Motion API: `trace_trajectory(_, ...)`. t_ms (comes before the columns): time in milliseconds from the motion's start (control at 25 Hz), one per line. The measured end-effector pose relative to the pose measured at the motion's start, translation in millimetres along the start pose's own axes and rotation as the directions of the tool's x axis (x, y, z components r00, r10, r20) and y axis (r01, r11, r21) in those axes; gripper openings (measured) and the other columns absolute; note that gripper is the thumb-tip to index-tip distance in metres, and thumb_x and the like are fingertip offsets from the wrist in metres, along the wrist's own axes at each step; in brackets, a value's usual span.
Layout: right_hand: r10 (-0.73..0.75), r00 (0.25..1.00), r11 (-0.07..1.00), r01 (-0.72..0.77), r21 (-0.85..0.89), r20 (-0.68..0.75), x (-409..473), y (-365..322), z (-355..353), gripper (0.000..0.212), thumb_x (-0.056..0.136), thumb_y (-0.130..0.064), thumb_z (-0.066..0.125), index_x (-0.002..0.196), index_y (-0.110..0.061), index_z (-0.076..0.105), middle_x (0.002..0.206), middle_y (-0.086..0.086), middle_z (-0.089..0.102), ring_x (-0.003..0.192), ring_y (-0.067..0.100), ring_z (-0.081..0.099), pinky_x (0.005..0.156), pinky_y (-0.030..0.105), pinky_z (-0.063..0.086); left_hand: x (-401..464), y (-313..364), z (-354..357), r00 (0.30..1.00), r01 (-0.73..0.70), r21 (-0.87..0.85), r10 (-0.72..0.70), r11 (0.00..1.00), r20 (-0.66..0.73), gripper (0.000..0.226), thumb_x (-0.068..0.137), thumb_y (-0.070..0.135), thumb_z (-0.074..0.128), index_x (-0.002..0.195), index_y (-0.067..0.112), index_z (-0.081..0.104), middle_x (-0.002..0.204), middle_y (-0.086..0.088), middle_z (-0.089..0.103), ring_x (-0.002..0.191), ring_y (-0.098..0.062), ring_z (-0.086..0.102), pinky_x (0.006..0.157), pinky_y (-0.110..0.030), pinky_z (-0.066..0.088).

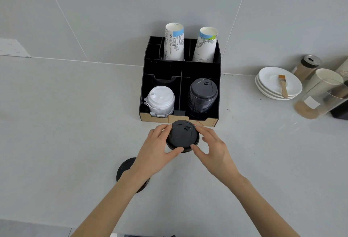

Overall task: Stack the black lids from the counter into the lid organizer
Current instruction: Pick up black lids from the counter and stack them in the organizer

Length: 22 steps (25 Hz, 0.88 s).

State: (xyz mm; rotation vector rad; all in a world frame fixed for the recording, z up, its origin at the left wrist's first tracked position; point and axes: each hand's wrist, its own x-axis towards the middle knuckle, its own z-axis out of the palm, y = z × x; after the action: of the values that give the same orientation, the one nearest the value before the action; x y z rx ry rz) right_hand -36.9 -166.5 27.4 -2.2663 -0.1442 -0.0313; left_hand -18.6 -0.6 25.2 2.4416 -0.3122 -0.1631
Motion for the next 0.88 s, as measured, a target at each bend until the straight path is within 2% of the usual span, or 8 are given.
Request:
trace_trajectory(80,0.001,0.999,1.0,-0.001,-0.005,-0.039,5.0,0.7,-4.0,0.044,0.083,-0.011,0.06,0.126,-0.011,0.046,0.127,0.0,0.052,0.112,0.014,0.051,0.099,0.019,0.038,6.7,2.9,-1.6,1.0,-0.008,-0.019,0.008,1.0,-0.019,0.066,0.082,0.035,0.06,0.136,0.016,0.027,0.141,-0.002,0.035,0.126,-0.02,0.032,0.103,-0.028,0.03)
trace_trajectory(160,0.016,0.998,1.0,-0.016,-0.003,-0.061,10.5,-0.5,-8.3,0.043,0.084,-0.01,0.059,0.125,-0.009,0.046,0.128,0.004,0.052,0.107,0.012,0.05,0.096,0.016,0.037,14.8,7.7,-1.5,0.999,-0.009,-0.034,0.008,0.999,-0.048,0.065,0.082,0.035,0.059,0.136,0.016,0.028,0.141,-0.002,0.036,0.128,-0.019,0.032,0.104,-0.028,0.03)
trace_trajectory(280,0.013,0.996,1.0,-0.014,-0.009,-0.09,21.0,-0.2,-14.4,0.044,0.084,-0.01,0.059,0.126,-0.009,0.046,0.132,0.005,0.051,0.115,0.017,0.05,0.1,0.021,0.037,27.7,16.4,-0.5,0.996,-0.009,-0.042,0.005,0.999,-0.089,0.065,0.083,0.035,0.059,0.136,0.014,0.029,0.141,-0.002,0.037,0.129,-0.018,0.033,0.104,-0.027,0.03)
trace_trajectory(600,0.014,0.993,0.998,-0.021,-0.06,-0.118,56.5,7.8,-32.1,0.044,0.083,-0.009,0.06,0.125,-0.005,0.046,0.135,0.009,0.049,0.121,0.022,0.048,0.091,0.001,0.028,65.0,30.9,0.4,0.99,-0.003,-0.002,0.003,1.0,-0.143,0.065,0.083,0.036,0.059,0.135,0.012,0.03,0.14,-0.005,0.038,0.127,-0.021,0.035,0.102,-0.032,0.035)
trace_trajectory(880,0.049,0.987,0.996,-0.06,-0.066,-0.153,87.4,17.5,-47.7,0.045,0.084,-0.01,0.059,0.126,-0.008,0.045,0.137,0.007,0.047,0.125,0.02,0.045,0.098,0.015,0.029,104.7,43.4,4.5,0.985,-0.007,0.018,0.01,1.0,-0.173,0.063,0.082,0.037,0.06,0.134,0.013,0.032,0.137,-0.007,0.041,0.123,-0.024,0.037,0.1,-0.034,0.036)
